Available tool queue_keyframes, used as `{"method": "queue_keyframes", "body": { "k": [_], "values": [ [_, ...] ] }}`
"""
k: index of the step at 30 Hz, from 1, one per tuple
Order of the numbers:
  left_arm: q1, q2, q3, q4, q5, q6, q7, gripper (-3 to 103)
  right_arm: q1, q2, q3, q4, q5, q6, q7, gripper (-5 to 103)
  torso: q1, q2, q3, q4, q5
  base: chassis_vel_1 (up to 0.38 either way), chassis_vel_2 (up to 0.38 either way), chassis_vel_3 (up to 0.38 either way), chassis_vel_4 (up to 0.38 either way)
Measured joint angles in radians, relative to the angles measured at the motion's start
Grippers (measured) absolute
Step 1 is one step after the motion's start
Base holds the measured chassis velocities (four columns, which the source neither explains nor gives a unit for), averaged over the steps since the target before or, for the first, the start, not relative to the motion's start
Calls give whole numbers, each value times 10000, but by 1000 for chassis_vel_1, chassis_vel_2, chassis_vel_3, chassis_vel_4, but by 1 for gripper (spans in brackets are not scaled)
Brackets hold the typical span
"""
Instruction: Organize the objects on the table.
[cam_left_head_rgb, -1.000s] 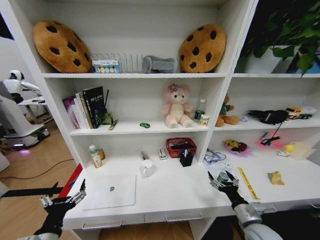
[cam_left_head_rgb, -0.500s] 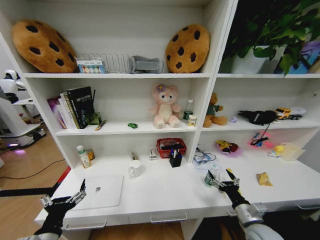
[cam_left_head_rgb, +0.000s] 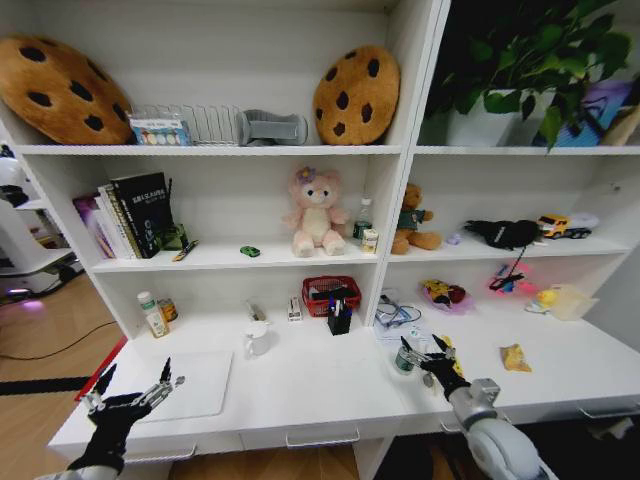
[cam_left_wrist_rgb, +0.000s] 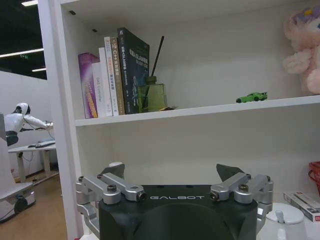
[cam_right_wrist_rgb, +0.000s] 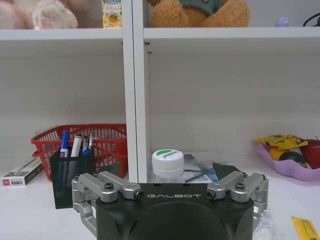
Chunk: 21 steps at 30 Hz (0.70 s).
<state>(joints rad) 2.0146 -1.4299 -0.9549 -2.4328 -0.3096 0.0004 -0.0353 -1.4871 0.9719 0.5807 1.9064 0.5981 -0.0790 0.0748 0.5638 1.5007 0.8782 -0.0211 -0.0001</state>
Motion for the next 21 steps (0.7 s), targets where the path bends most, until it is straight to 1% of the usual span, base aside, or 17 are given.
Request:
{"method": "queue_keyframes", "body": {
  "k": [1,2,4,5,6,7,8,10,12,13,16,17,19,21],
  "values": [
    [0,0,0,0,0,0,0,100,137,-30,-68,-87,7,-146,34,100,0,0,0,-2,1,0,0,0,0],
    [0,0,0,0,0,0,0,100,137,-30,-68,-87,7,-146,34,100,0,0,0,-2,1,0,0,0,0],
    [0,0,2,0,0,0,-1,100,294,-83,-134,-153,84,-403,130,90,0,0,1,-3,2,0,0,0,0],
    [0,0,2,0,0,0,-1,100,294,-83,-134,-153,84,-403,130,90,0,0,1,-3,2,0,0,0,0],
    [0,-1,3,0,0,0,0,100,319,-106,-137,-166,117,-459,138,85,0,0,1,-4,1,0,0,0,0],
    [0,0,3,0,0,0,0,100,326,-115,-137,-169,122,-465,139,85,0,0,0,-5,1,0,0,0,0],
    [0,-1,3,0,0,0,0,100,321,-137,-132,-169,137,-469,139,74,0,0,0,-3,2,0,0,0,0],
    [0,-1,3,0,0,0,0,100,309,-140,-122,-165,140,-469,138,74,0,0,0,-3,1,0,0,0,0],
    [0,0,3,0,0,0,0,100,256,-147,-80,-113,142,-464,105,63,0,0,0,-3,1,0,0,0,0],
    [0,0,3,0,0,0,0,100,256,-147,-80,-113,142,-464,105,63,0,0,0,-3,1,0,0,0,0],
    [0,-1,3,0,0,0,0,100,178,-132,-59,-55,133,-425,39,46,0,1,0,-3,1,0,0,0,0],
    [0,-1,3,0,0,0,0,100,178,-132,-59,-55,133,-425,39,46,0,1,0,-3,1,0,0,0,0],
    [0,0,3,0,0,0,0,100,75,-127,-31,42,113,-406,-24,35,-1,1,-1,-2,1,0,0,0,0],
    [0,0,3,0,0,0,0,100,7,-127,-20,98,110,-400,-65,35,-1,1,-1,-3,0,0,0,0,0]
  ]
}}
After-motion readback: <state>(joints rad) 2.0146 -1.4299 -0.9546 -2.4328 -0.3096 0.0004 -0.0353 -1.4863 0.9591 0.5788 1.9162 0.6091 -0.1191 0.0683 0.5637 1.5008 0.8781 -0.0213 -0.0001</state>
